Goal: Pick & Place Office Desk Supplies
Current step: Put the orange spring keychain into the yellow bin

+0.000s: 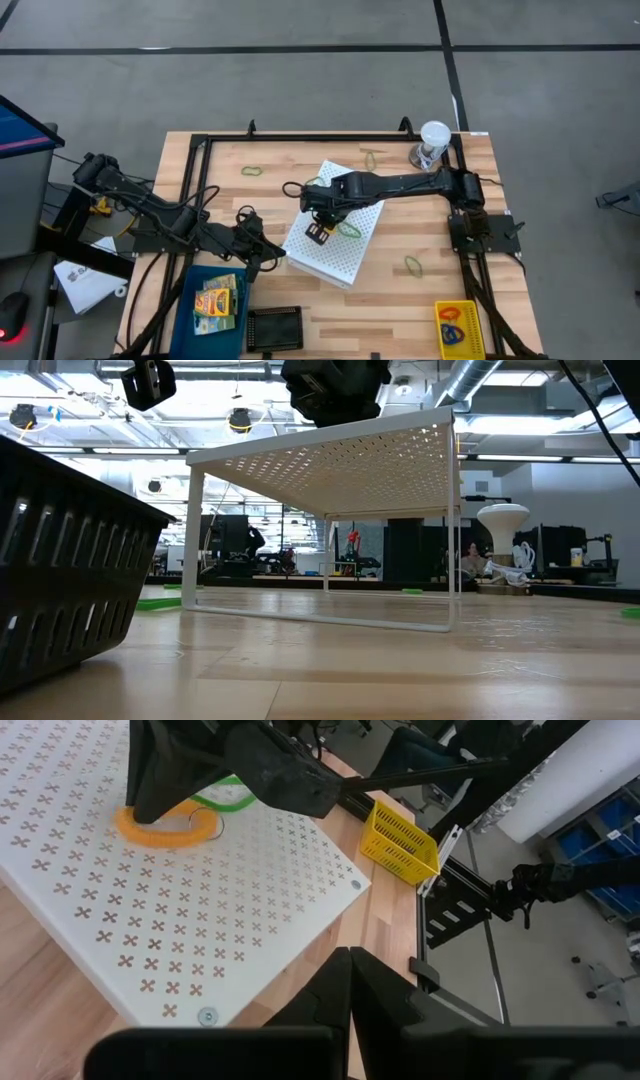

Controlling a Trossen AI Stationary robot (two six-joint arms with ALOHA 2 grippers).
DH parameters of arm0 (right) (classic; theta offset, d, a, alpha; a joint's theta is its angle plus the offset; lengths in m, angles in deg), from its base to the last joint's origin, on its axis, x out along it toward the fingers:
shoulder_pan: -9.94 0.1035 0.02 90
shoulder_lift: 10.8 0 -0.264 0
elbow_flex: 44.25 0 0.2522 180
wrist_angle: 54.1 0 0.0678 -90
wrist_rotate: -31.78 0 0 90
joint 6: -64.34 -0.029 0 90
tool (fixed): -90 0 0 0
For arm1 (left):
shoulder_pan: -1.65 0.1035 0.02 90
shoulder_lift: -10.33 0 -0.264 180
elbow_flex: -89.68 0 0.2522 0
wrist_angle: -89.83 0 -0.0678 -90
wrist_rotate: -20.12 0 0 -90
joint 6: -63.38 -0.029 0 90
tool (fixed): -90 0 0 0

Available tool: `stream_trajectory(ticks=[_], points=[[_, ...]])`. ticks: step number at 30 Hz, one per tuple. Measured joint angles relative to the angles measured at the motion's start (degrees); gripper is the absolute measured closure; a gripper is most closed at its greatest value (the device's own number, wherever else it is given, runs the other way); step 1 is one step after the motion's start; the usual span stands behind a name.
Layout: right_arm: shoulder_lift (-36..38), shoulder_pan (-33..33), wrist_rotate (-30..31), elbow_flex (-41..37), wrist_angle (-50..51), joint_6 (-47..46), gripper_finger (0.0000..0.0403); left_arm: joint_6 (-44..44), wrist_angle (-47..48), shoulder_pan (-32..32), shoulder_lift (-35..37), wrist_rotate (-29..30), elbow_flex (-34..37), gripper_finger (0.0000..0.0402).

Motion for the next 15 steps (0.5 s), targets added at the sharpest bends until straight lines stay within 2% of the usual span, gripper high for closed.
stream_trajectory(ticks=[15], points=[[2.68, 2.56, 4.59, 0.28, 1.95, -3.37, 0.0402, -0.15, 0.00, 0.00, 0.00, 0.00, 0.00, 0.0401]])
